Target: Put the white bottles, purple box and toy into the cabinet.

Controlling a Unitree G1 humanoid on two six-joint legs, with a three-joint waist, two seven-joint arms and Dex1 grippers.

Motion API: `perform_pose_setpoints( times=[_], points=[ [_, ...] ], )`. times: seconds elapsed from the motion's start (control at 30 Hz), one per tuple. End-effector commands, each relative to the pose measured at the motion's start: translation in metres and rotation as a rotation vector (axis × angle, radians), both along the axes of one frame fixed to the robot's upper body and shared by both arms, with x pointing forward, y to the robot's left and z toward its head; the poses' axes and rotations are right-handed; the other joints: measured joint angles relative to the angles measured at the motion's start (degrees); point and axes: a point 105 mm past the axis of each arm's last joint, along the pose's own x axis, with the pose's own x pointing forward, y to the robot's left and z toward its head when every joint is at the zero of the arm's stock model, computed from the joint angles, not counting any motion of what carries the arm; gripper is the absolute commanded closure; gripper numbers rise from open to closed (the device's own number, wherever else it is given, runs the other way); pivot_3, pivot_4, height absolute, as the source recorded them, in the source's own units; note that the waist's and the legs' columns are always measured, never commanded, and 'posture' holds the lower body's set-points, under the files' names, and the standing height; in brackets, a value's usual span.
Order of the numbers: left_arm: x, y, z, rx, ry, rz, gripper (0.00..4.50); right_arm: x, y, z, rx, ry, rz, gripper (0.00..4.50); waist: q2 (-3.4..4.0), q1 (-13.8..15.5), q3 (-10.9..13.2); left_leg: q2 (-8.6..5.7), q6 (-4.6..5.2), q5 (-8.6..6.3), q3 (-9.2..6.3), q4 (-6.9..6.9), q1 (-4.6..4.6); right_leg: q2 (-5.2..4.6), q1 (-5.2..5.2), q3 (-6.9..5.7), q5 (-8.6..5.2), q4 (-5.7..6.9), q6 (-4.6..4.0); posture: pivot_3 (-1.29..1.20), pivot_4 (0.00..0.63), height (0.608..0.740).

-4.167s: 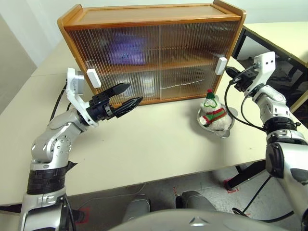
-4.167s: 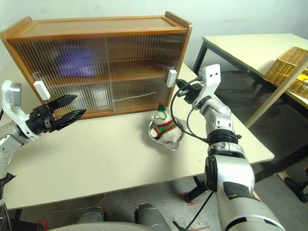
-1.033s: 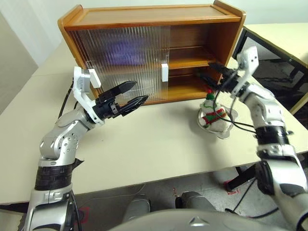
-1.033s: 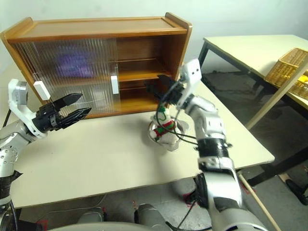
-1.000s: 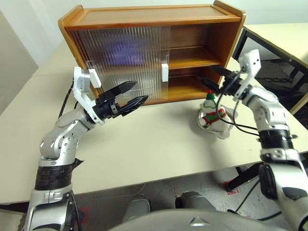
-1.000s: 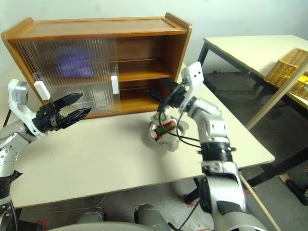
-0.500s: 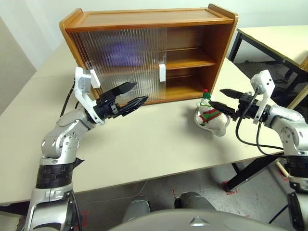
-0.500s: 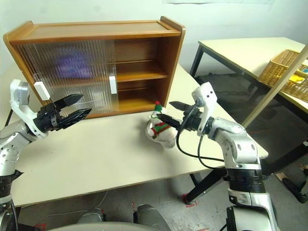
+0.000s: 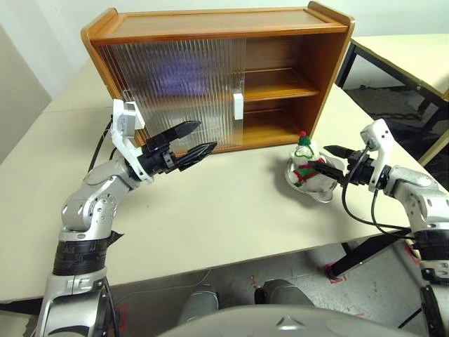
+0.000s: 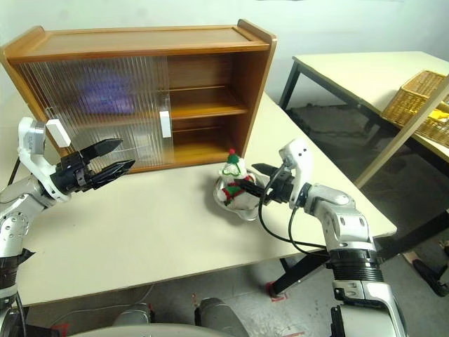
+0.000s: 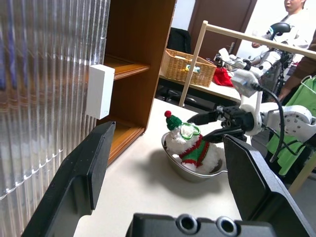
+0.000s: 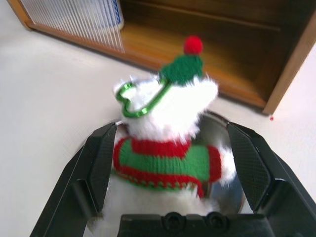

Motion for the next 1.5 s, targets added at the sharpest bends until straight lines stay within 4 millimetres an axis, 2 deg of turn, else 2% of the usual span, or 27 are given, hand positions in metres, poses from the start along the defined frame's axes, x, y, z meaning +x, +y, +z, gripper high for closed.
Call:
perform_pose_setpoints(
  times=[0.03, 0.27, 0.53, 0.77, 0.83, 1.03, 1.13, 1.27, 1.37, 1.5],
  points=[
    [-0.002, 0.003, 0.003, 0.015, -0.017, 0.013, 0.00, 0.000, -0.001, -0.008, -0.016, 0.015, 0.008, 0.04, 0.00, 0.06, 0.00, 0.00, 0.00, 0.00, -0.01, 0.01, 0.03, 0.00, 0.04, 0.00, 0.01, 0.00, 0.01, -0.08, 0.000, 0.740],
    [-0.002, 0.004, 0.004, 0.017, -0.019, 0.016, 0.00, -0.001, -0.002, -0.020, -0.022, 0.038, 0.003, 0.04, 0.01, 0.19, 0.00, 0.01, 0.01, 0.01, -0.18, 0.05, 0.10, -0.02, 0.15, 0.01, 0.04, 0.00, 0.00, -0.07, 0.000, 0.740],
    [-0.001, 0.004, 0.004, 0.018, -0.021, 0.019, 0.00, 0.001, 0.004, -0.021, -0.010, 0.036, 0.014, 0.04, 0.01, 0.42, 0.00, 0.02, 0.00, 0.00, -0.18, 0.02, 0.08, -0.02, 0.13, 0.01, 0.03, 0.00, -0.02, -0.06, 0.000, 0.740],
    [-0.002, 0.004, 0.004, 0.019, -0.024, 0.022, 0.00, 0.001, 0.011, -0.031, 0.001, 0.038, 0.035, 0.04, 0.01, 0.52, 0.00, 0.03, -0.01, 0.00, -0.22, 0.02, 0.09, -0.01, 0.12, 0.00, 0.04, 0.00, -0.04, -0.05, 0.000, 0.740],
    [-0.002, 0.004, 0.004, 0.018, -0.023, 0.024, 0.00, 0.003, 0.010, -0.031, 0.002, 0.036, 0.037, 0.64, 0.01, 0.57, 0.00, 0.03, -0.01, 0.00, -0.26, 0.02, 0.09, -0.03, 0.12, 0.01, 0.04, 0.00, -0.04, -0.05, 0.000, 0.740],
    [-0.002, 0.001, 0.002, 0.018, -0.020, 0.018, 0.00, 0.009, 0.005, -0.024, 0.004, 0.019, 0.041, 2.81, 0.01, 0.66, 0.00, 0.04, -0.02, 0.00, -0.27, 0.03, 0.10, -0.05, 0.10, 0.02, 0.07, 0.00, -0.08, -0.06, 0.000, 0.740],
    [-0.001, 0.001, 0.002, 0.018, -0.020, 0.013, 0.00, 0.013, 0.005, -0.015, 0.007, -0.006, 0.040, 3.58, 0.01, 0.66, 0.01, 0.05, -0.02, 0.00, -0.28, 0.02, 0.09, -0.05, 0.08, 0.02, 0.09, 0.00, -0.12, -0.06, 0.000, 0.740],
    [0.000, -0.001, 0.001, 0.019, -0.020, 0.007, 0.00, 0.016, 0.006, 0.001, 0.016, -0.047, 0.043, 4.05, 0.01, 0.63, 0.01, 0.05, -0.02, 0.00, -0.25, 0.02, 0.08, -0.05, 0.06, 0.02, 0.09, 0.00, -0.13, -0.08, 0.000, 0.740],
    [0.000, -0.001, 0.001, 0.019, -0.020, 0.003, 0.00, 0.017, 0.009, 0.016, 0.027, -0.083, 0.048, 4.12, 0.03, 0.63, 0.02, 0.05, -0.02, -0.01, -0.23, 0.02, 0.07, -0.05, 0.04, 0.02, 0.09, 0.00, -0.13, -0.09, 0.000, 0.740],
    [0.001, -0.002, 0.000, 0.019, -0.019, -0.004, 0.00, 0.016, 0.019, 0.047, 0.055, -0.151, 0.077, 4.13, 0.04, 0.49, 0.02, 0.04, -0.02, -0.01, -0.15, 0.02, 0.07, -0.03, 0.03, 0.02, 0.09, 0.00, -0.13, -0.09, 0.000, 0.740]
  ],
)
